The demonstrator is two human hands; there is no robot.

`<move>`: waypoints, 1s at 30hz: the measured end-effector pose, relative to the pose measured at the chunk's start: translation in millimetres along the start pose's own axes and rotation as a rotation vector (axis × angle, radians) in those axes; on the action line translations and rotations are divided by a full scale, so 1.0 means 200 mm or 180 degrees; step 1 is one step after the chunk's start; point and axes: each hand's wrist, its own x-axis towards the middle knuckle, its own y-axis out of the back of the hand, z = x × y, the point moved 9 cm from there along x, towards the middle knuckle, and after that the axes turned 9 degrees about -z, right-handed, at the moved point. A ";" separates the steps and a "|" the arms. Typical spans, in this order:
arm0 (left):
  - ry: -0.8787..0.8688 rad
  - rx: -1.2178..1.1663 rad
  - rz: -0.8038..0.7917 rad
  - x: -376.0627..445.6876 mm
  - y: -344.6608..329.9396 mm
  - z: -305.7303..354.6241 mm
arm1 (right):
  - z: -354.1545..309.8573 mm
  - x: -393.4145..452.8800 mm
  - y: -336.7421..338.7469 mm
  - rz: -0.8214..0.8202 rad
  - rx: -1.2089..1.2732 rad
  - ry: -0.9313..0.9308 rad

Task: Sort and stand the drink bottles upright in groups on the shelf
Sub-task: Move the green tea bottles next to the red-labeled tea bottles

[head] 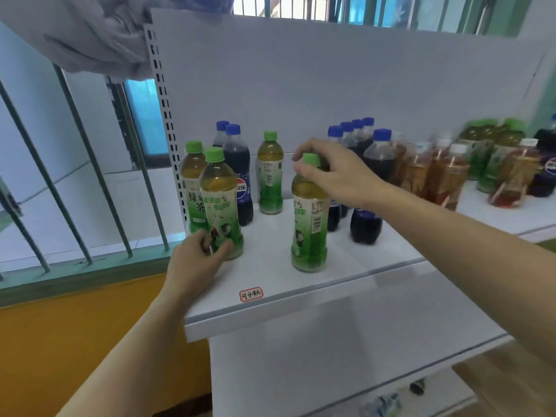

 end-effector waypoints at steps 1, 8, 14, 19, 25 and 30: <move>-0.0110 -0.0007 0.0013 -0.02 0.01 0.03 | 0.00 -0.01 -0.01 0.0051 -0.0158 0.0011; -0.1105 0.0188 -0.0253 -0.18 -0.14 0.44 | -0.01 -0.04 0.09 0.0280 -0.1476 -0.0385; -0.0717 0.0519 -0.1122 -0.13 -0.56 0.62 | 0.08 -0.32 0.21 0.1077 -0.0264 -0.0431; -0.1014 -0.1456 -0.0577 -0.17 -0.42 0.69 | 0.41 -0.88 0.32 0.2324 0.1436 -0.0999; -0.1023 -0.2933 -0.0395 -0.32 -0.69 1.00 | 0.71 -1.35 0.21 0.2124 0.3444 -0.1068; -0.0693 -0.2927 -0.0138 -0.34 -1.07 1.25 | 0.92 -1.66 0.48 0.2022 0.2917 -0.1129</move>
